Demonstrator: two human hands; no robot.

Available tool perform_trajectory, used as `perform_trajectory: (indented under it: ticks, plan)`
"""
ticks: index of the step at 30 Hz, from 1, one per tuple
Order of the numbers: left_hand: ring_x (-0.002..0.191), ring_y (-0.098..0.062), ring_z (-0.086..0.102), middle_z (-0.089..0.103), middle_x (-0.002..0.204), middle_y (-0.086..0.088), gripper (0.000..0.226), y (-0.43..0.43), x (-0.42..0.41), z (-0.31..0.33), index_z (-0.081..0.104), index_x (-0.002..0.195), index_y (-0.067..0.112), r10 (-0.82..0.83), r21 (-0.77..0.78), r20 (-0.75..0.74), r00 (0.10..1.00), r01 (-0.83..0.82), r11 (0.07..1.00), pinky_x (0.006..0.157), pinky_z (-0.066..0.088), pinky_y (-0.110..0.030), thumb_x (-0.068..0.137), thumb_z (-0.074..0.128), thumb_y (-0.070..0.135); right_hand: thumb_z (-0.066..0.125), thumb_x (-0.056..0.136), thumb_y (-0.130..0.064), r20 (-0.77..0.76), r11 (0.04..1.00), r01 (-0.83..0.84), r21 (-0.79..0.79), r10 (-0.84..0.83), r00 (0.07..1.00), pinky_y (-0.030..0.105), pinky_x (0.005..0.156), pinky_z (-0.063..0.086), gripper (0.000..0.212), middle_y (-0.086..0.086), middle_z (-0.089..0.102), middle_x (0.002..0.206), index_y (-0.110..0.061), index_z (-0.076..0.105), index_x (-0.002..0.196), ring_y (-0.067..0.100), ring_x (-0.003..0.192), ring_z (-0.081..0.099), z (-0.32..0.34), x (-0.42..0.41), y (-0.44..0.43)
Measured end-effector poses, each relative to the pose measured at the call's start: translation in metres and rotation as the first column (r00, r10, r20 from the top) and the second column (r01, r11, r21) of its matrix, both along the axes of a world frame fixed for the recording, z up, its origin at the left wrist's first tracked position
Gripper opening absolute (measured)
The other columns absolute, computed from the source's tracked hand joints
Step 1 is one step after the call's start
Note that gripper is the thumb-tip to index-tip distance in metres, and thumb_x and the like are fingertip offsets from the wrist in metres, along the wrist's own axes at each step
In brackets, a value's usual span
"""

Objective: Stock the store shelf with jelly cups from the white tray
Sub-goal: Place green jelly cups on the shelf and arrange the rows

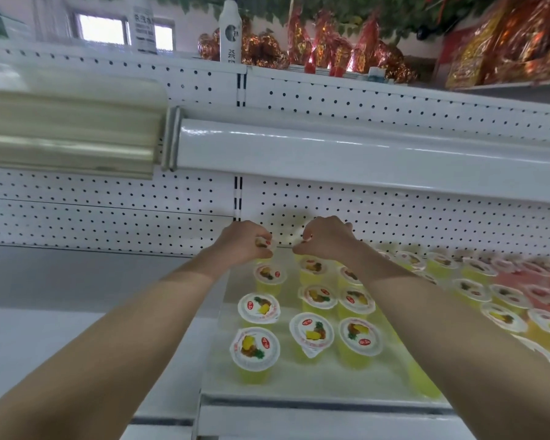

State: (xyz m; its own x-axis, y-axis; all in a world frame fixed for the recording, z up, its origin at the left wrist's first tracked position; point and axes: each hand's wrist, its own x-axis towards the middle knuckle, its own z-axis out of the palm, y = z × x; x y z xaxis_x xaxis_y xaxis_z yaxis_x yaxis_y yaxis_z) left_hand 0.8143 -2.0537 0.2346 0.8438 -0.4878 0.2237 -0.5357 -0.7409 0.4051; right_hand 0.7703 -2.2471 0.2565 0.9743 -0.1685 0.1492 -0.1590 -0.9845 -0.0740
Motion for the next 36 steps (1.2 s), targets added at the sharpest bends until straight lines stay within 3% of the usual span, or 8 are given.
perform_trajectory:
  ticks: [6,10,14,17,21,24,31,36]
  plan:
    - [0.114,-0.016,0.059,0.065,0.125,0.003,0.047,-0.003,0.0,-0.005,0.068,0.121,0.025,-0.008,-0.062,-0.022,1.0,0.007,0.998,0.093,0.044,-0.027,0.078,0.076,0.041,0.062,0.082,-0.053,-0.001,1.0,-0.01,-0.003,0.01,1.0,0.039,0.081,0.03,0.048,0.001,0.067,0.105,-0.016,0.07,0.112,0.025,0.106,0.05,-0.001,-0.005,0.002]
    - [0.12,-0.018,0.053,0.057,0.132,0.003,0.042,0.003,-0.006,-0.001,0.066,0.122,0.027,-0.002,-0.083,0.072,0.997,0.008,0.997,0.095,0.04,-0.029,0.084,0.068,0.046,0.059,0.086,-0.06,0.011,0.998,-0.026,0.055,0.026,1.0,0.043,0.094,0.034,0.049,-0.002,0.064,0.108,-0.024,0.061,0.118,0.025,0.116,0.048,0.004,-0.018,-0.003]
    - [0.095,-0.006,0.061,0.067,0.109,0.011,0.028,0.014,-0.03,0.012,0.072,0.105,0.032,-0.068,-0.214,0.121,0.99,0.093,0.972,0.085,0.047,-0.026,0.084,0.068,0.049,0.058,0.084,-0.064,0.023,0.997,-0.06,0.047,0.059,0.998,0.04,0.09,0.038,0.043,-0.004,0.065,0.098,-0.024,0.066,0.099,0.022,0.103,0.055,0.013,-0.036,-0.008]
    - [0.101,0.0,0.062,0.069,0.114,0.015,0.036,0.017,-0.051,0.016,0.073,0.11,0.029,-0.189,-0.09,-0.014,0.982,0.187,0.978,0.095,0.048,-0.026,0.082,0.069,0.052,0.06,0.08,-0.068,-0.054,0.993,-0.1,0.064,0.103,0.993,0.04,0.089,0.043,0.047,-0.004,0.068,0.097,-0.024,0.071,0.095,0.018,0.094,0.059,0.018,-0.052,-0.009]
    - [0.12,-0.007,0.054,0.059,0.132,0.011,0.052,0.015,-0.064,0.01,0.065,0.125,0.028,-0.174,0.046,-0.108,0.979,0.18,0.983,0.101,0.04,-0.026,0.081,0.069,0.055,0.065,0.074,-0.071,-0.123,0.986,-0.131,0.102,0.143,0.982,0.04,0.093,0.046,0.057,-0.006,0.066,0.103,-0.025,0.068,0.108,0.017,0.095,0.059,0.014,-0.067,-0.006]
    - [0.126,-0.01,0.05,0.055,0.138,0.01,0.053,0.013,-0.069,0.007,0.062,0.128,0.03,-0.143,0.047,-0.1,0.985,0.149,0.988,0.101,0.038,-0.025,0.081,0.07,0.053,0.068,0.074,-0.066,-0.087,0.989,-0.13,0.076,0.137,0.987,0.039,0.094,0.044,0.06,-0.006,0.065,0.108,-0.026,0.065,0.118,0.019,0.102,0.057,0.01,-0.068,-0.002]
    - [0.121,-0.016,0.054,0.057,0.137,0.006,0.053,0.015,-0.072,0.004,0.063,0.128,0.027,-0.026,0.03,-0.048,0.999,0.027,0.999,0.097,0.04,-0.027,0.082,0.067,0.053,0.065,0.076,-0.056,-0.009,0.989,-0.116,0.091,0.117,0.993,0.035,0.088,0.045,0.059,0.006,0.07,0.107,-0.012,0.068,0.114,0.023,0.098,0.063,-0.002,-0.065,0.003]
    - [0.122,-0.018,0.052,0.057,0.137,0.006,0.053,0.015,-0.075,0.002,0.061,0.129,0.028,0.001,0.041,-0.028,1.0,0.0,0.999,0.095,0.039,-0.027,0.083,0.065,0.055,0.064,0.08,-0.054,-0.002,0.983,-0.15,0.104,0.151,0.989,0.038,0.093,0.041,0.047,-0.003,0.066,0.104,-0.022,0.069,0.113,0.021,0.103,0.059,-0.002,-0.068,0.005]
